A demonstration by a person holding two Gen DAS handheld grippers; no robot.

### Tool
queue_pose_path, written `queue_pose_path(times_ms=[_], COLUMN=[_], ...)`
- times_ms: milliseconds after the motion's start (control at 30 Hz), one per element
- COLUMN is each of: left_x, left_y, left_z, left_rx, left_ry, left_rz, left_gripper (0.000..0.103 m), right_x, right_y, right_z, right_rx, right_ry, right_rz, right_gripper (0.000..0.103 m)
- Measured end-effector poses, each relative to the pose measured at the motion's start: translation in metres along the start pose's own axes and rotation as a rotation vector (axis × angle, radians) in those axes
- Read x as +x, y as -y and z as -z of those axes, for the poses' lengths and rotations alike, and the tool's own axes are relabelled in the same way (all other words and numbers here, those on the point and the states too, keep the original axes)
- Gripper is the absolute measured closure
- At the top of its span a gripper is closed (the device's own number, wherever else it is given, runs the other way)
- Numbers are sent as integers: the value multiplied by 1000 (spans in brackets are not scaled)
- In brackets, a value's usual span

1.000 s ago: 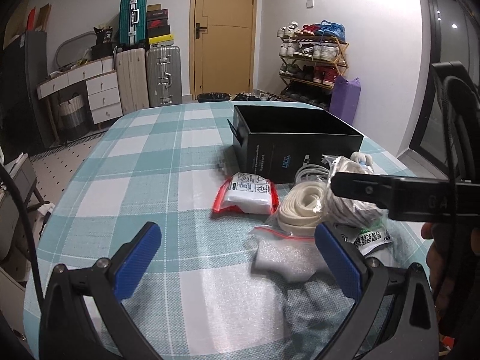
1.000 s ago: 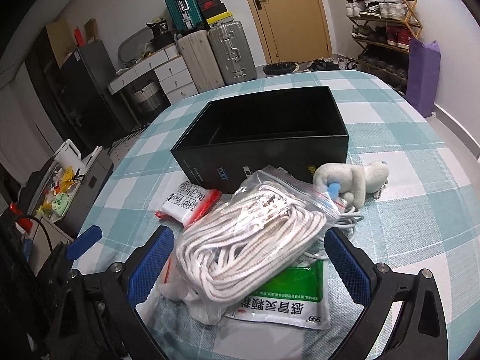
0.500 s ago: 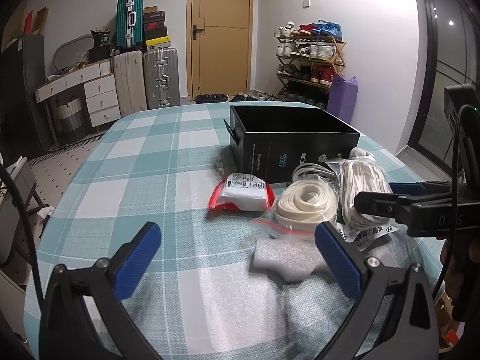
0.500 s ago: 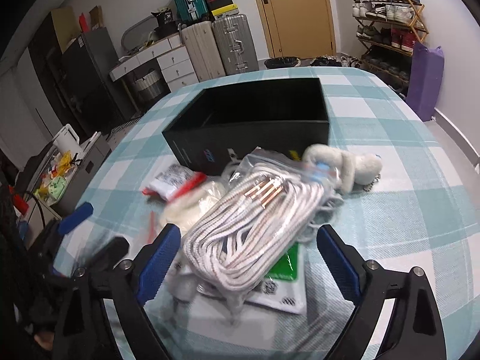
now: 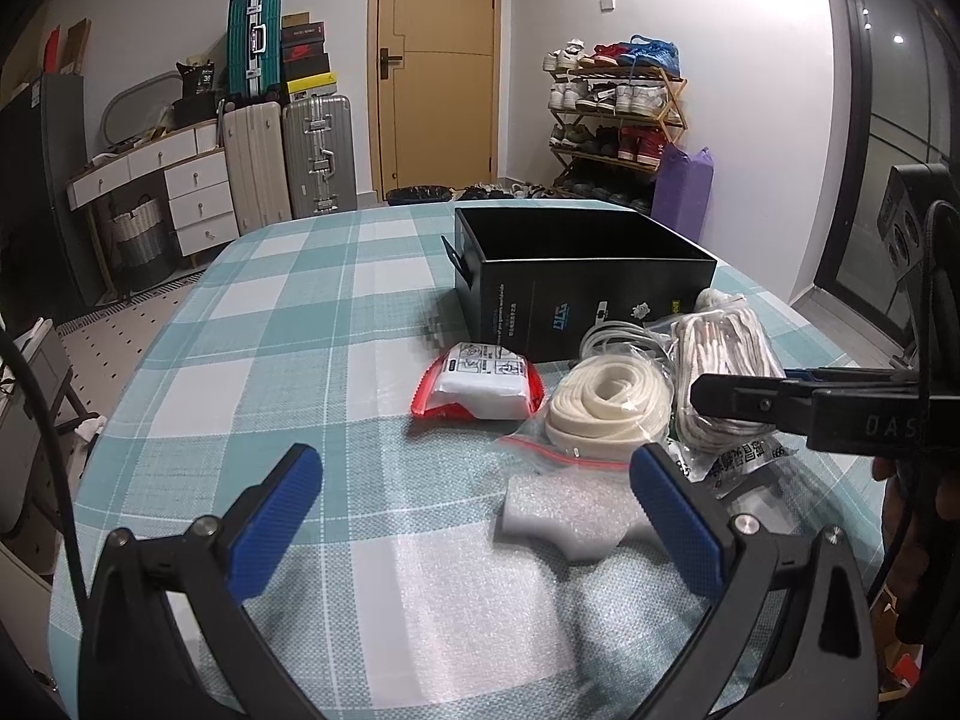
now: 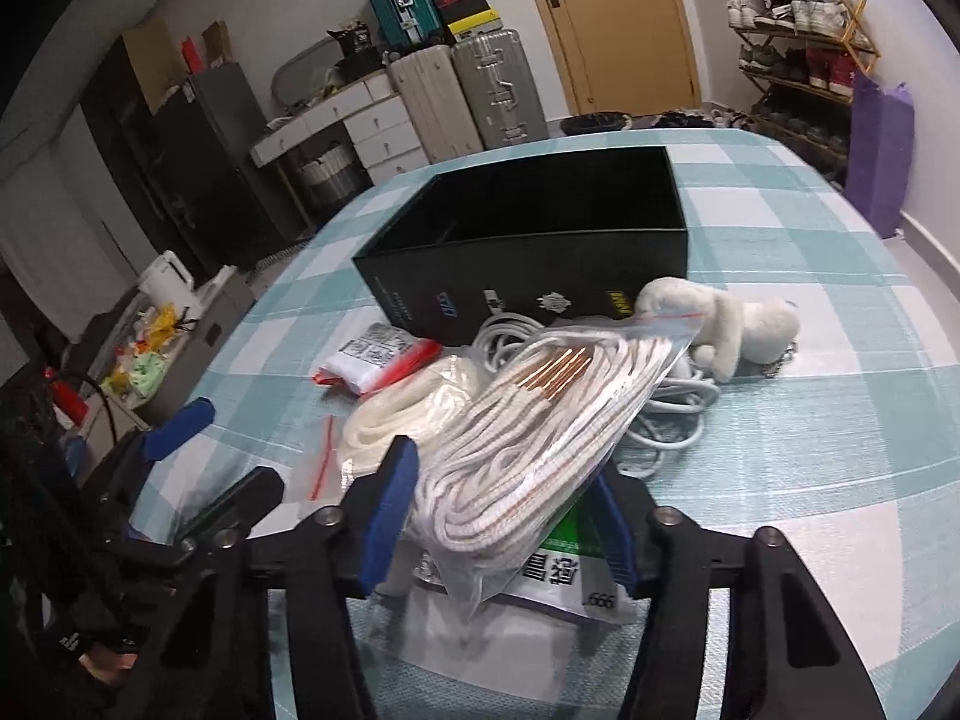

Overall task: Organize soft objects
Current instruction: 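Grasp the bagged white rope coil with the right gripper and lift it, then grasp the white foam sheet with the left gripper while the right gripper holds the rope bag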

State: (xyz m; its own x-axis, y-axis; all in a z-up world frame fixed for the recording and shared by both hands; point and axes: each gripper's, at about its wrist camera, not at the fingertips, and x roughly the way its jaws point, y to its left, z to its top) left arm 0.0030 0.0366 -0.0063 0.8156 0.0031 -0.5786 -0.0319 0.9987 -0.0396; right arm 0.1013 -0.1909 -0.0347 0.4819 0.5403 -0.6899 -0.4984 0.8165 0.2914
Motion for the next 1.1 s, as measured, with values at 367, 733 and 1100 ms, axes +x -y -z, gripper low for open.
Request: queue_pose_path(times_ms=[367, 733, 1100], left_x=[0, 8, 26], left_y=[9, 33, 57], left_z=[-2, -1, 4], left_rx=[1, 40, 148], left_ry=[-22, -102, -200], left_rz=[62, 138, 109], left_gripper=[0, 0, 0], right_x=[-28, -54, -60], right_y=[8, 17, 20], right_z=[8, 15, 17], right_rx=[-20, -51, -49], right_ry=[137, 227, 242], right_rz=[-49, -78, -82], right_gripper=[78, 80, 80])
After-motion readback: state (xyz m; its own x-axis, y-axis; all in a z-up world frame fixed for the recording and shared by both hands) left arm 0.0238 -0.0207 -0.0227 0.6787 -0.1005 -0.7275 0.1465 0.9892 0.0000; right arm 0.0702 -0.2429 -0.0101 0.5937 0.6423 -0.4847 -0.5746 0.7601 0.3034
